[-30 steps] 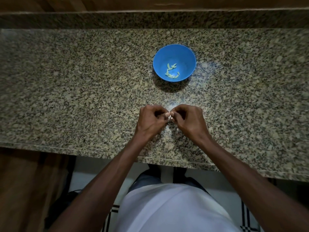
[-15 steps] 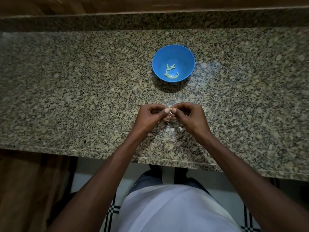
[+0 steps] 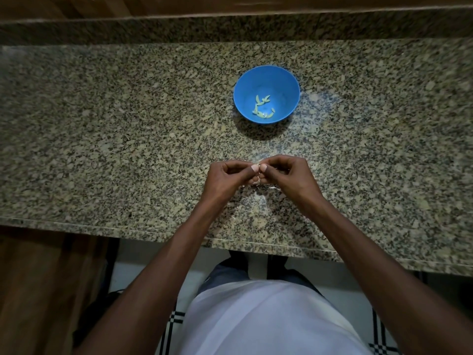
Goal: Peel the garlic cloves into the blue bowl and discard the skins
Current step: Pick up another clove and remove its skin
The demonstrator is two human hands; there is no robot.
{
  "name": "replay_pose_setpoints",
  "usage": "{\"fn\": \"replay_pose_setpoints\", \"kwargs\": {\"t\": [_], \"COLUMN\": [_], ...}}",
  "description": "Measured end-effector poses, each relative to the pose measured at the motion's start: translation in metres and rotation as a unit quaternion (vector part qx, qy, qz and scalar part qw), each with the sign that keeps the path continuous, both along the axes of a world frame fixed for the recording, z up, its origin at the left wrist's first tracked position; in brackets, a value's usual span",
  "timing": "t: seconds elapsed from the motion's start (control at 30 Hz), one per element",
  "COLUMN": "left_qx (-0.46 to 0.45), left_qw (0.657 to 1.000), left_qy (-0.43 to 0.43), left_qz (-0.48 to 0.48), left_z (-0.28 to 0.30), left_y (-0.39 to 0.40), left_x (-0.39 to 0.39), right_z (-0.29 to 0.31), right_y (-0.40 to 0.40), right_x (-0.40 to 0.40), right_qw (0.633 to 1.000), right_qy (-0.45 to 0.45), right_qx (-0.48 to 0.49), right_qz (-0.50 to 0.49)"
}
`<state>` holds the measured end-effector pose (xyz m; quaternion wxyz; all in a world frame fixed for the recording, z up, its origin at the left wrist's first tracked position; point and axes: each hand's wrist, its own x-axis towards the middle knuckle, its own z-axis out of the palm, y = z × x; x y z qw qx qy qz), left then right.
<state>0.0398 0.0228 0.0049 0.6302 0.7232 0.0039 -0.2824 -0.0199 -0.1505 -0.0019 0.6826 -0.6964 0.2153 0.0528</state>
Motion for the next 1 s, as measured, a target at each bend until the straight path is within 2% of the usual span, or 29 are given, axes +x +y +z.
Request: {"fn": "replay_pose_setpoints", "kwargs": {"t": [0.1, 0.2, 0.37, 0.5, 0.77, 0.87, 1.0], "left_qx": [0.017, -0.009, -0.021, -0.016, -0.003, -0.002, 0.044], "left_qw": [1.0, 1.0, 0.998, 0.996, 0.998, 0.997, 0.998], "left_qy": [-0.016, 0.02, 0.058, 0.085, 0.062, 0.062, 0.02], "left_qz": [-0.004, 0.01, 0.018, 0.034, 0.013, 0.038, 0.027], "left_z": [0.0, 0.0, -0.003, -0.004, -0.004, -0.004, -0.005], "left_y": [0.0, -0.001, 0.001, 0.001, -0.001, -0.009, -0.016], "left_x": [0.001, 0.003, 0.004, 0.002, -0.004, -0.009, -0.017], "right_z": [-0.002, -0.004, 0.0, 0.001, -0.006, -0.005, -0.005], "right_y": [0.001, 0.002, 0.001, 0.0, 0.006, 0.01, 0.01], "right_x": [-0.001, 0.0, 0.0, -0.001, -0.003, -0.004, -0.009], "right_qw": [1.0, 0.999, 1.0, 1.0, 1.0, 0.999, 0.994], "right_qy": [-0.009, -0.024, -0.016, -0.004, -0.003, -0.006, -0.009], "right_qx": [-0.026, -0.049, 0.015, 0.024, -0.001, 0.039, 0.092], "right_qz": [0.002, -0.004, -0.008, 0.015, -0.011, -0.037, -0.061]}}
